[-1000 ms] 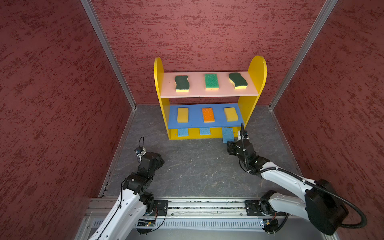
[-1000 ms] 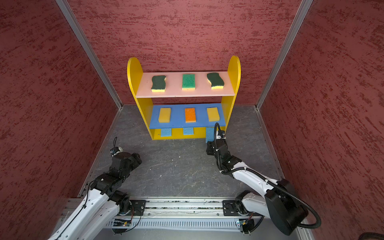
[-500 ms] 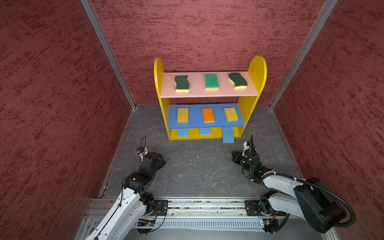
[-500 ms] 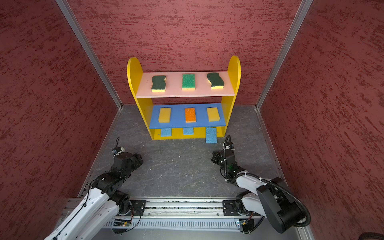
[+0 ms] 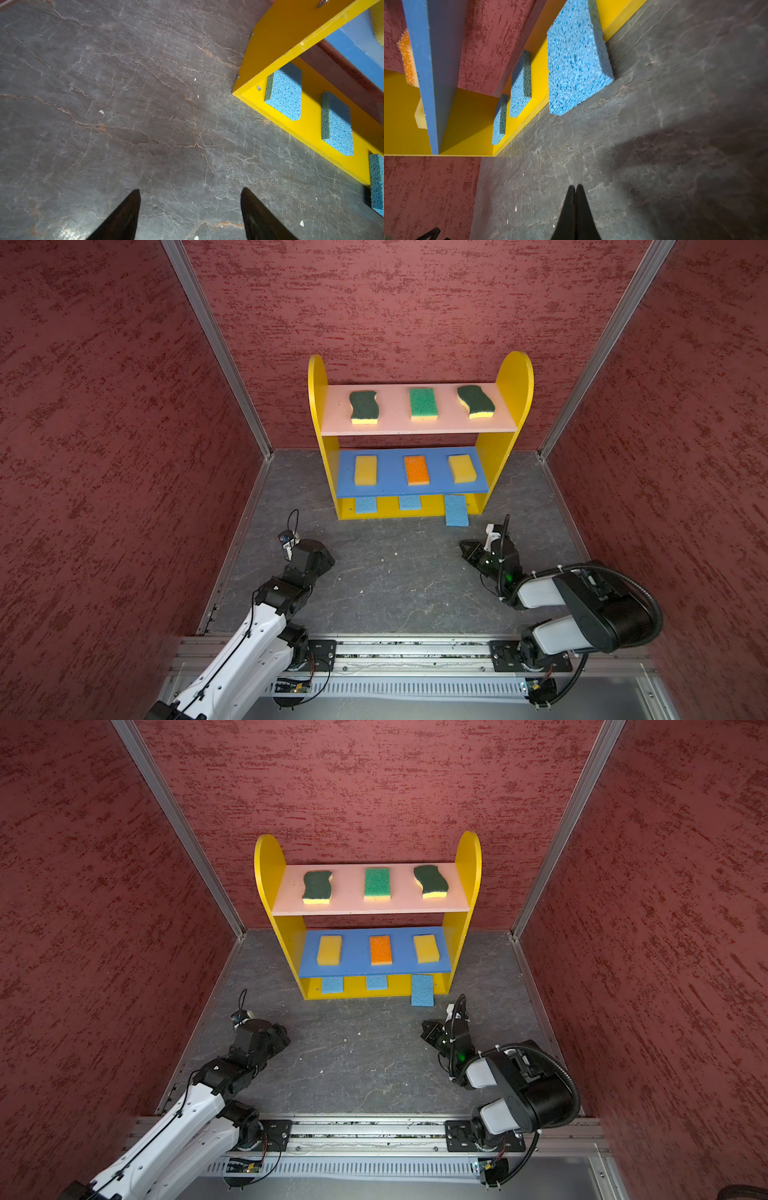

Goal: Place and organize the cleaning sponges onto the shelf
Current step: 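Rotate the right gripper and bring it beside the released blue sponge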

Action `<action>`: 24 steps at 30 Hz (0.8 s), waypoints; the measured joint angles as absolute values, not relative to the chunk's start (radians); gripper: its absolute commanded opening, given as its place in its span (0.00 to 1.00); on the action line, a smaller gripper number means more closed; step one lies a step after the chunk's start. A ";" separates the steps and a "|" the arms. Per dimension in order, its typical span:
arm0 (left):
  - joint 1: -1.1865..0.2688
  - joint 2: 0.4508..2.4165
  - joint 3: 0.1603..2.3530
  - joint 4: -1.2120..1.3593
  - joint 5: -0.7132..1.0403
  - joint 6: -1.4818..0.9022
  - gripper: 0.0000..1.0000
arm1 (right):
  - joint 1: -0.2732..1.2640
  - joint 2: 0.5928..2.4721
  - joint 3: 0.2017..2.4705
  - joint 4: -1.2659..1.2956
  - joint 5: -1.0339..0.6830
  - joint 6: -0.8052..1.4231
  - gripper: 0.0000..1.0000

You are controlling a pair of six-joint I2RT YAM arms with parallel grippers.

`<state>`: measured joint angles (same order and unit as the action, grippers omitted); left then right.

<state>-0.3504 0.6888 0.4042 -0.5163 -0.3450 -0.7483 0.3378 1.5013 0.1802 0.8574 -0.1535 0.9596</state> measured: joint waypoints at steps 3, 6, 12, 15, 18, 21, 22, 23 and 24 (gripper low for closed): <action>-0.353 0.696 0.404 -0.508 -0.345 -0.751 0.76 | 0.324 1.533 0.180 0.897 -0.154 0.967 0.00; -0.354 0.699 0.404 -0.502 -0.345 -0.752 0.76 | 0.303 1.581 0.180 0.949 -0.154 0.978 0.00; -0.354 0.710 0.404 -0.498 -0.350 -0.752 0.76 | 0.285 1.726 0.175 1.096 -0.163 1.015 0.00; -0.357 0.718 0.404 -0.498 -0.354 -0.755 0.76 | 0.278 1.794 0.173 1.220 -0.176 1.040 0.00; -0.364 0.723 0.404 -0.498 -0.362 -0.756 0.76 | 0.271 1.861 0.167 1.345 -0.184 1.062 0.00; -0.372 0.731 0.404 -0.497 -0.371 -0.761 0.76 | 0.261 1.914 0.162 1.439 -0.195 1.083 0.00; -0.374 0.733 0.404 -0.497 -0.373 -0.763 0.76 | 0.259 1.927 0.162 1.463 -0.198 1.089 0.00; -0.376 0.737 0.404 -0.496 -0.376 -0.765 0.76 | 0.257 1.939 0.162 1.484 -0.200 1.095 0.00; -0.377 0.741 0.404 -0.496 -0.376 -0.767 0.76 | 0.256 1.949 0.162 1.502 -0.200 1.100 0.00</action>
<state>-0.3775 0.7406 0.4042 -0.4965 -0.3763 -0.7673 0.2562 1.9488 0.1616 1.5017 -0.2005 1.1004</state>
